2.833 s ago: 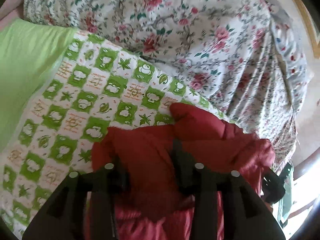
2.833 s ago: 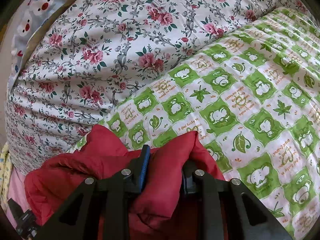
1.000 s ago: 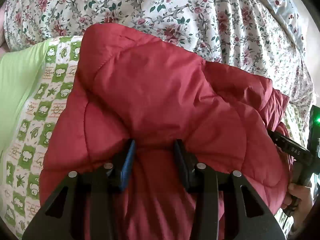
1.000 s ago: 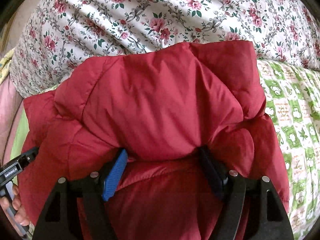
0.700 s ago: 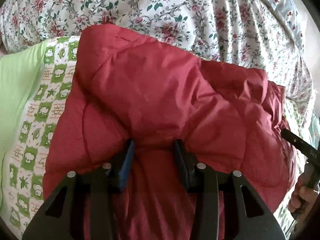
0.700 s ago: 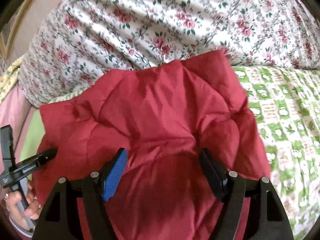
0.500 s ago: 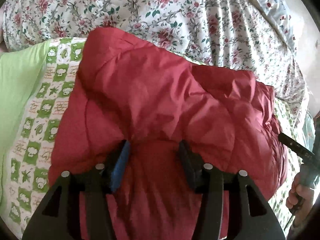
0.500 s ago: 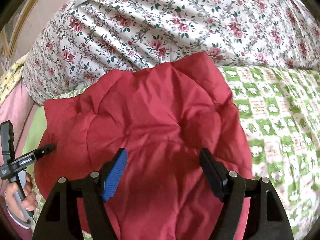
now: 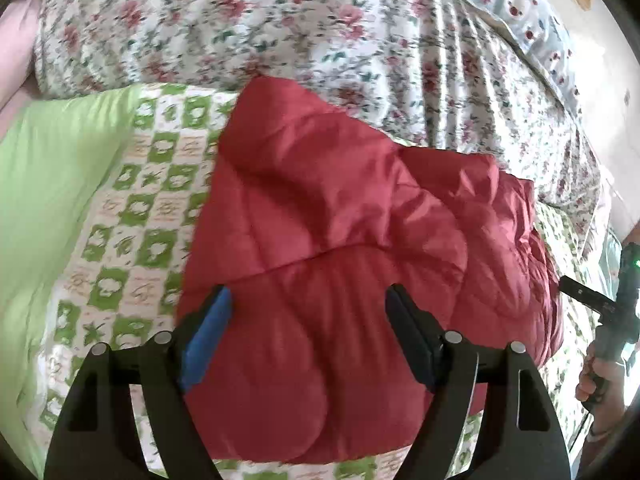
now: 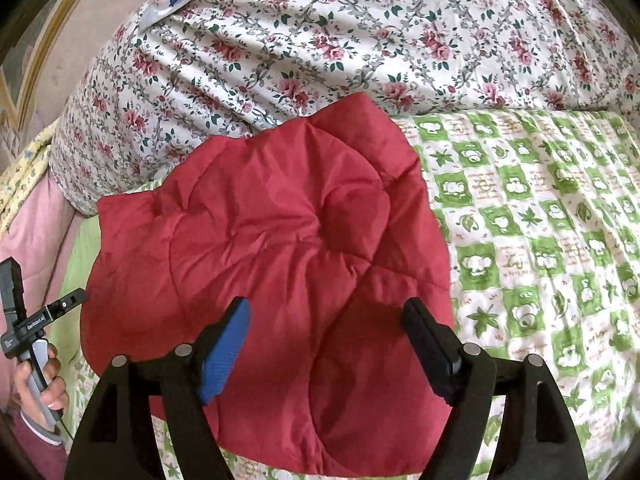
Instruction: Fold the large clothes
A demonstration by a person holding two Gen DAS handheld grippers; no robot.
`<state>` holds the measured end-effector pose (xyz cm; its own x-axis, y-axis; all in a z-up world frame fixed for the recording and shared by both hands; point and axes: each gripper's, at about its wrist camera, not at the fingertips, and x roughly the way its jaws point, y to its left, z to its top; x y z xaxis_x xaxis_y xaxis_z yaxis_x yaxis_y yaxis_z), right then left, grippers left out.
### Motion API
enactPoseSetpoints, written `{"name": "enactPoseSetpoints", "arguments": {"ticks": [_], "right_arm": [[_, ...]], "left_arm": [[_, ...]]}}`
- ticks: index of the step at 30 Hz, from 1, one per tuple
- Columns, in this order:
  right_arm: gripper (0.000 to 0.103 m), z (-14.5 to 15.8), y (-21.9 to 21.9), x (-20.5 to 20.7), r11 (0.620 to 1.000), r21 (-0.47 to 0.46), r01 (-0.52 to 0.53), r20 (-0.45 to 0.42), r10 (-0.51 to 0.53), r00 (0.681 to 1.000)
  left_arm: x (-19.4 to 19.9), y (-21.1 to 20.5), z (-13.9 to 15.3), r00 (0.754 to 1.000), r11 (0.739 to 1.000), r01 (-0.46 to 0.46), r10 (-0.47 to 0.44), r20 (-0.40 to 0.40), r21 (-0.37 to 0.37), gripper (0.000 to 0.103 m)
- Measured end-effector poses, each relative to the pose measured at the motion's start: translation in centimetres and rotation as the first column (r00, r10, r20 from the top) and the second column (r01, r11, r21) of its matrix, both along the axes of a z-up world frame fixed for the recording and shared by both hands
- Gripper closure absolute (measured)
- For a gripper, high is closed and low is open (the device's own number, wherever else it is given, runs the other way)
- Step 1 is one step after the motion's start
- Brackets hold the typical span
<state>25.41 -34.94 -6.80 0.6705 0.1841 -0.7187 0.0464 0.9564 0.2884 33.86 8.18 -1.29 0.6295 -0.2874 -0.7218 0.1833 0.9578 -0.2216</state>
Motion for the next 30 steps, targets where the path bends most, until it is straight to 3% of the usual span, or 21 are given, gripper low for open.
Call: {"name": "enactPoseSetpoints", "arguments": {"ticks": [9,17,30], "right_arm": [[0.021,-0.4,-2.4,-1.1,0.998,0.031,0.051,-0.019,-0.051,0.999],[0.021,-1.0,-4.2,-1.8,0.995,0.046,0.089,-0.039,-0.087,0.995],[0.02,-4.0,-6.0,-0.3,0.965,0.242,0.101,-0.108,-0.076,0.991]], "left_arm": [[0.1,4.3,-1.1,0.996,0.991,-0.073,0.067,-0.055,-0.115,0.024],[0.1,6.0,-1.6,0.993,0.985,-0.1,0.09,-0.071,-0.141,0.024],[1.8,7.5,-5.0,0.985,0.949,-0.099,0.05,-0.166,-0.3,0.02]]}}
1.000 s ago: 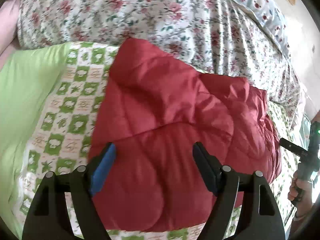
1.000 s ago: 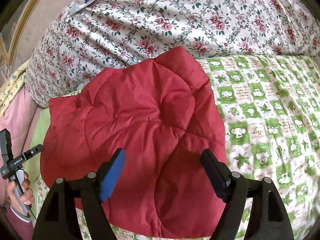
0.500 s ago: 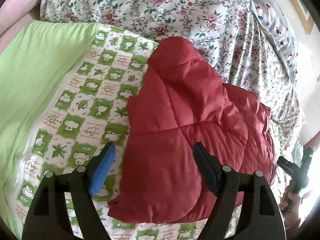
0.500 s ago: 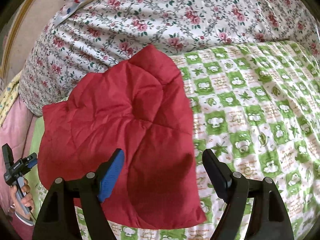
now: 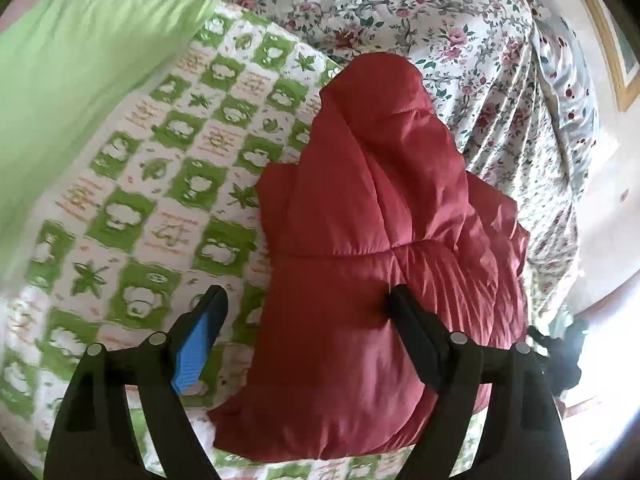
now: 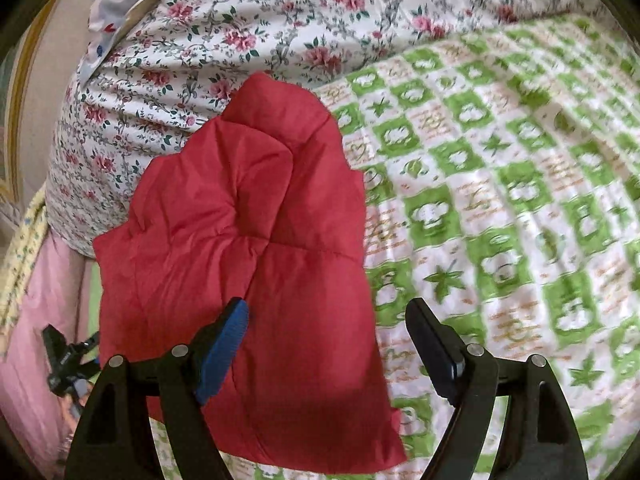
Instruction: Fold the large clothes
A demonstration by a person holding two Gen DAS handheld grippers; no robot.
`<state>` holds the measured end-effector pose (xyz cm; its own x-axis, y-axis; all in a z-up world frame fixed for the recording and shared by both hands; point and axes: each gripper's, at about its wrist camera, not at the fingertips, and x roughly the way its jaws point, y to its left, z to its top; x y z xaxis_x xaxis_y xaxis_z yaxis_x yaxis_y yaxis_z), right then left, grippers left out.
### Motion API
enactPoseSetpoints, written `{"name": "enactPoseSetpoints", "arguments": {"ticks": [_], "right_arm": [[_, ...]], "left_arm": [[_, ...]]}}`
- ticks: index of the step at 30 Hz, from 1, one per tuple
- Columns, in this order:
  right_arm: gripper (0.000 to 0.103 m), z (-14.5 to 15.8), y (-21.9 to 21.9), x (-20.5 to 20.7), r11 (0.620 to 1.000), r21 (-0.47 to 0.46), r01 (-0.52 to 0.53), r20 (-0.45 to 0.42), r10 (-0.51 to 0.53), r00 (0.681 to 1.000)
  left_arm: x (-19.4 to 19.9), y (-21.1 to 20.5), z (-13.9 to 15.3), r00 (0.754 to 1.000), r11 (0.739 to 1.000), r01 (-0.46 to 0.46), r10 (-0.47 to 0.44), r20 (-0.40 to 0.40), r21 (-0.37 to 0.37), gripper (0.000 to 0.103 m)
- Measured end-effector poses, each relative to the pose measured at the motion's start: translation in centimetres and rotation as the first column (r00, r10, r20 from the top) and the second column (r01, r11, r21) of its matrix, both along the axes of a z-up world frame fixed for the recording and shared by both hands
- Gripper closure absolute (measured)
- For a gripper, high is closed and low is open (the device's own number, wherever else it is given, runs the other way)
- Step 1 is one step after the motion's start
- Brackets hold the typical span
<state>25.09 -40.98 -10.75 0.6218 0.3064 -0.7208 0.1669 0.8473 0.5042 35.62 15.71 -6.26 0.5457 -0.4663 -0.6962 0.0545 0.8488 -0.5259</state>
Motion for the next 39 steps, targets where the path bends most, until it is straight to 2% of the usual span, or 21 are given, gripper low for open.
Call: {"name": "enactPoseSetpoints", "arguments": {"ticks": [6,13,14,15,17,18,19,21,23,30,34,39], "right_arm": [[0.013,-2.2,-0.4,1.0,0.993,0.117,0.002,-0.036,0.002,0.999],[0.014,-4.3,0.1,1.6,0.964,0.266,-0.01,-0.045,0.023,0.999],[0.016,-4.4,0.3,1.7,0.961,0.277,-0.022,-0.044,0.036,0.998],[0.025,-4.4,0.7,1.9,0.957,0.287,-0.038,-0.04,0.052,0.998],[0.033,-4.0,1.3,2.0,0.963,0.266,-0.045,-0.04,0.058,0.998],[0.043,-3.7,1.5,1.9,0.963,0.265,-0.052,-0.033,0.063,0.997],[0.048,-3.4,1.7,1.8,0.962,0.266,-0.056,-0.027,0.066,0.997],[0.063,-2.4,1.9,1.6,0.965,0.255,-0.065,-0.012,0.071,0.997],[0.068,-1.4,1.9,1.1,0.964,0.254,-0.073,0.003,0.075,0.997],[0.071,1.6,2.0,-3.7,0.965,0.237,-0.116,0.052,0.106,0.993],[0.071,2.7,1.7,-8.1,0.965,0.229,-0.13,0.069,0.117,0.991],[0.071,3.5,2.0,-12.6,0.965,0.228,-0.132,0.074,0.119,0.99]], "left_arm": [[0.7,-0.5,-1.0,1.0,0.998,0.016,-0.016,-0.015,-0.054,0.018],[1.5,-2.0,-2.1,0.997,0.99,0.07,-0.074,-0.03,-0.119,0.018],[1.4,-2.5,-1.9,0.996,0.992,0.079,-0.081,-0.022,-0.103,0.018],[1.3,-2.9,-1.7,0.996,0.993,0.089,-0.09,-0.012,-0.081,0.024],[1.1,-3.4,-1.2,0.995,0.994,0.101,-0.101,0.005,-0.053,0.033],[1.0,-3.4,-0.9,0.994,0.993,0.106,-0.106,0.012,-0.051,0.041],[0.9,-3.4,-0.7,0.994,0.992,0.112,-0.111,0.019,-0.052,0.045],[0.5,-3.4,0.0,0.992,0.992,0.119,-0.118,0.036,-0.046,0.055],[-0.2,-3.5,1.0,0.991,0.992,0.124,-0.122,0.06,-0.03,0.059],[-4.3,-3.3,4.4,0.98,0.987,0.16,-0.155,0.128,-0.029,0.067],[-7.8,-2.9,4.8,0.973,0.983,0.182,-0.175,0.148,-0.035,0.067],[-12.4,-2.3,4.0,0.973,0.98,0.192,-0.183,0.143,-0.055,0.068]]}}
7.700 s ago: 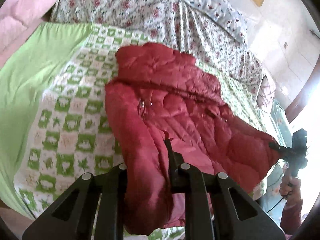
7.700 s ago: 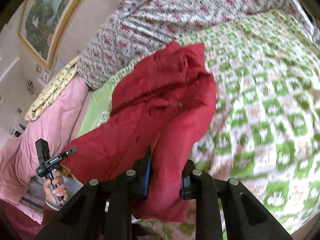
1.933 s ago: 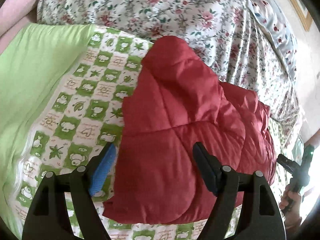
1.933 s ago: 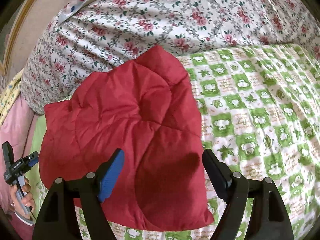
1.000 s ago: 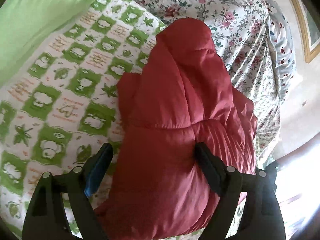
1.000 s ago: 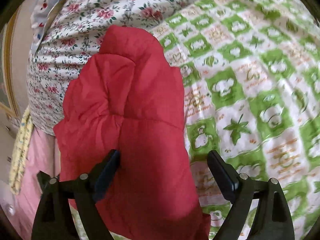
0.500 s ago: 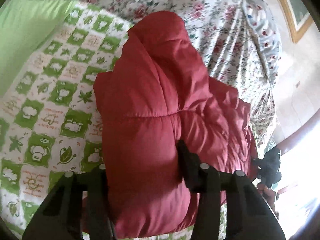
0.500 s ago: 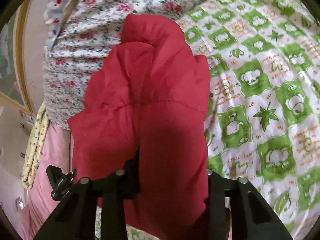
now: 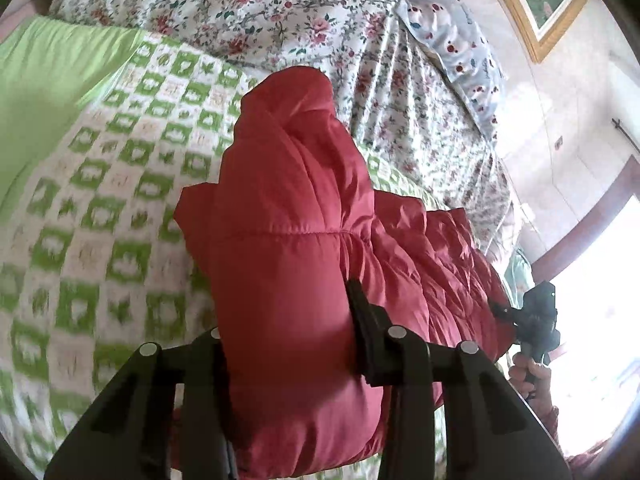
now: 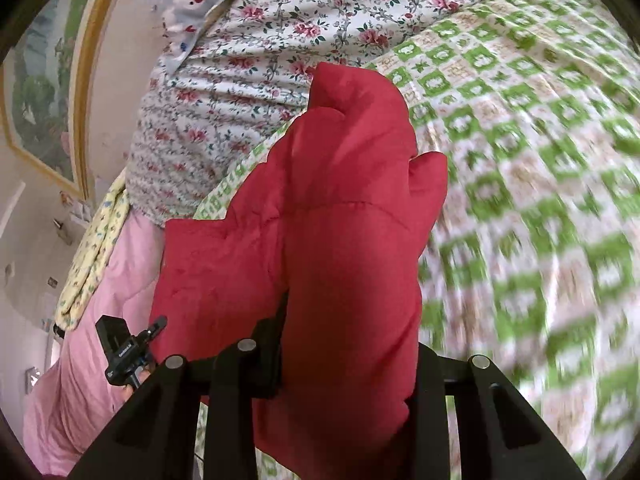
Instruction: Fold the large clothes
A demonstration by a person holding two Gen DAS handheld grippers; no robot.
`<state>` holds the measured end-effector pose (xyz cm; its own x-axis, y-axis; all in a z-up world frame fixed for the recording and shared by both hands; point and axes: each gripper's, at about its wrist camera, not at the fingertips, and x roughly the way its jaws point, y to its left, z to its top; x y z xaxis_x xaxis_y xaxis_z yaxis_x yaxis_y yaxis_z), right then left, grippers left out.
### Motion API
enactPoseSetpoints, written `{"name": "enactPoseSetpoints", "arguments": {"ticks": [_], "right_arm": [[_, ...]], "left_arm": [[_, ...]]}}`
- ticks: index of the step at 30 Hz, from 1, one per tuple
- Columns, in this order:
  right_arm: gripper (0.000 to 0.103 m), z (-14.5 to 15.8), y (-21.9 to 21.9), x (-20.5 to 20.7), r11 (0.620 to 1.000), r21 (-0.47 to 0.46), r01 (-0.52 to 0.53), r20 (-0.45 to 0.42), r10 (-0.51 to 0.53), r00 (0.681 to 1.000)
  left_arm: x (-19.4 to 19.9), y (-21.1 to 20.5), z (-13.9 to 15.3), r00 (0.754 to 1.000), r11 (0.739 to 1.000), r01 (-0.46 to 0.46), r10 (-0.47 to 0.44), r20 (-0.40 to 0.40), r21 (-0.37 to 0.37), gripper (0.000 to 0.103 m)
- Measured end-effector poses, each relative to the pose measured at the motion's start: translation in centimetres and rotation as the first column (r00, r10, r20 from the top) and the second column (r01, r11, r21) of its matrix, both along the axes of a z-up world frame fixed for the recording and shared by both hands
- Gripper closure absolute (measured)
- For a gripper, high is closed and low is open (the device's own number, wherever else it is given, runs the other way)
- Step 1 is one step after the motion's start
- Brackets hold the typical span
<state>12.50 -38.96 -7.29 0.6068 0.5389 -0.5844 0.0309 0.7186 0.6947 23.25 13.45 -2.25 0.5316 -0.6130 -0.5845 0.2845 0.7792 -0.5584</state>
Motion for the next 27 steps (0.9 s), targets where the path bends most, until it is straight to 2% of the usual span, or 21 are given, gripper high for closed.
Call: {"name": "enactPoseSetpoints", "arguments": {"ticks": [3,6,11,18,22,25,27], "right_arm": [[0.071,-0.5,0.2,-2.4,1.0,0.008,-0.005,-0.012,0.005,1.0],[0.071,-1.5,0.1,-4.6,0.999,0.033,0.0,-0.026,0.001,1.0],[0.07,-2.9,0.0,-6.5,0.997,0.074,0.011,-0.026,-0.01,1.0],[0.062,-5.5,-0.8,-5.8,0.994,0.089,0.061,-0.046,-0.057,0.997],[0.058,-6.4,-1.0,-5.6,0.992,0.102,0.076,-0.055,-0.071,0.996],[0.055,-6.3,-0.8,-5.7,0.994,0.073,0.078,-0.054,-0.074,0.996],[0.052,-6.2,-0.5,-5.7,0.995,0.051,0.08,-0.054,-0.078,0.996]], "left_arm": [[-2.6,0.4,-0.9,1.0,1.0,-0.007,0.007,-0.01,-0.005,0.068],[-4.6,1.3,-2.0,0.999,0.999,-0.017,0.015,-0.037,-0.04,0.068],[-6.0,2.5,-3.9,0.996,0.998,-0.043,0.039,-0.075,-0.055,0.068],[-5.4,1.2,-4.9,0.993,0.995,-0.096,0.098,-0.061,0.037,0.063],[-5.2,1.2,-5.5,0.992,0.993,-0.106,0.109,-0.061,0.06,0.059],[-5.1,1.3,-5.7,0.991,0.991,-0.113,0.118,-0.059,0.076,0.055],[-5.2,1.3,-5.7,0.99,0.987,-0.126,0.132,-0.057,0.095,0.048]]}}
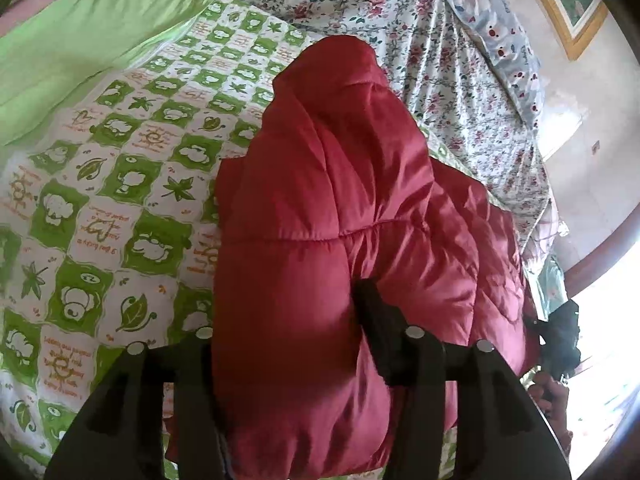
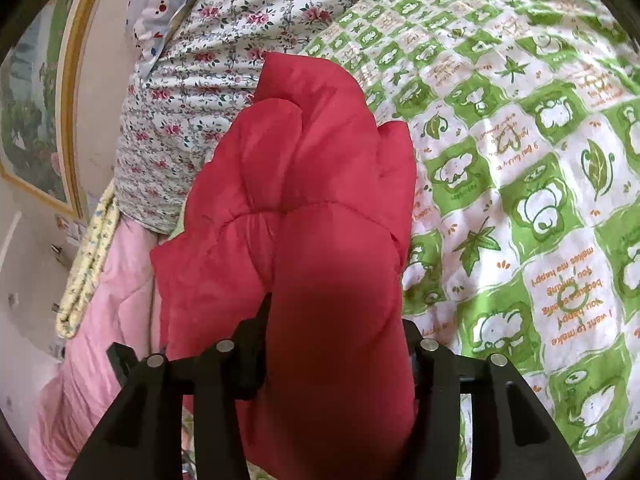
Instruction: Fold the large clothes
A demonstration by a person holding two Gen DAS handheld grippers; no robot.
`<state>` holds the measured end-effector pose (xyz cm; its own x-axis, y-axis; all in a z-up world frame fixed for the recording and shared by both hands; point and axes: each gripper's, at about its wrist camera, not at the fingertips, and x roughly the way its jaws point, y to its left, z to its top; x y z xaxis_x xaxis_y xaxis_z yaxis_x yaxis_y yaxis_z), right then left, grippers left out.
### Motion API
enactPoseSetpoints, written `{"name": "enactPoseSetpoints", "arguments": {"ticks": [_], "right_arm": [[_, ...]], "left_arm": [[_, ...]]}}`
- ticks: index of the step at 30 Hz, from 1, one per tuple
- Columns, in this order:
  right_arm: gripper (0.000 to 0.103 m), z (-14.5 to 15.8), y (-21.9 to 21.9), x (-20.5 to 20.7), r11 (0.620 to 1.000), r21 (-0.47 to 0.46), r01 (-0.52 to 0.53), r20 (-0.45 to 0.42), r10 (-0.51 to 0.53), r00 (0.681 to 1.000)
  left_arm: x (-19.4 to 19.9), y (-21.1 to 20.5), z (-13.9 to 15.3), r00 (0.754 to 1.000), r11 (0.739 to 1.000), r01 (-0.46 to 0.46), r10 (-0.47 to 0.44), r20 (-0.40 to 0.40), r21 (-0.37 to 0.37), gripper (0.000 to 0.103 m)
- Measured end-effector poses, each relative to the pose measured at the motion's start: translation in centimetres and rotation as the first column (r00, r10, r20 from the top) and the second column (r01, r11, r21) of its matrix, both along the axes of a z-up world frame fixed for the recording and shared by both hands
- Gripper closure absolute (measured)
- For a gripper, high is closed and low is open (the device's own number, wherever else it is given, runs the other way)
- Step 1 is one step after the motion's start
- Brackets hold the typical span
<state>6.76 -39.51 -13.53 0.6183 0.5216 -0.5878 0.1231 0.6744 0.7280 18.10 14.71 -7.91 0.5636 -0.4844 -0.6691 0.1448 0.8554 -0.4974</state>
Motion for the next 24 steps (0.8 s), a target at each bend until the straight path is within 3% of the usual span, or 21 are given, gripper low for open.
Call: {"name": "enactPoseSetpoints", "arguments": {"ticks": [5,6,8,24], "right_arm": [[0.032,0.1,0.3,0.0,0.998,-0.064,0.024,-0.016,-0.026,1.0],[0.029,0.2,0.3,0.0,0.997,-0.07,0.03,-0.02,-0.032,0.999],[0.027,0.3,0.3,-0.2,0.996,-0.086,0.04,-0.023,-0.042,0.999],[0.027,5.2,0.7,-3.1,0.956,-0.256,0.141,0.08,-0.125,0.989]], "left_arm": [[-1.0,-0.8,1.1,0.995,0.986,-0.094,0.087,0.057,0.137,0.025],[-1.2,-0.8,1.3,0.994,0.983,-0.102,0.094,0.062,0.151,0.025],[-1.4,-0.6,1.6,0.992,0.977,-0.123,0.114,0.058,0.175,0.019],[-4.4,-0.3,3.7,0.985,0.961,-0.159,0.141,0.095,0.227,0.019]]}}
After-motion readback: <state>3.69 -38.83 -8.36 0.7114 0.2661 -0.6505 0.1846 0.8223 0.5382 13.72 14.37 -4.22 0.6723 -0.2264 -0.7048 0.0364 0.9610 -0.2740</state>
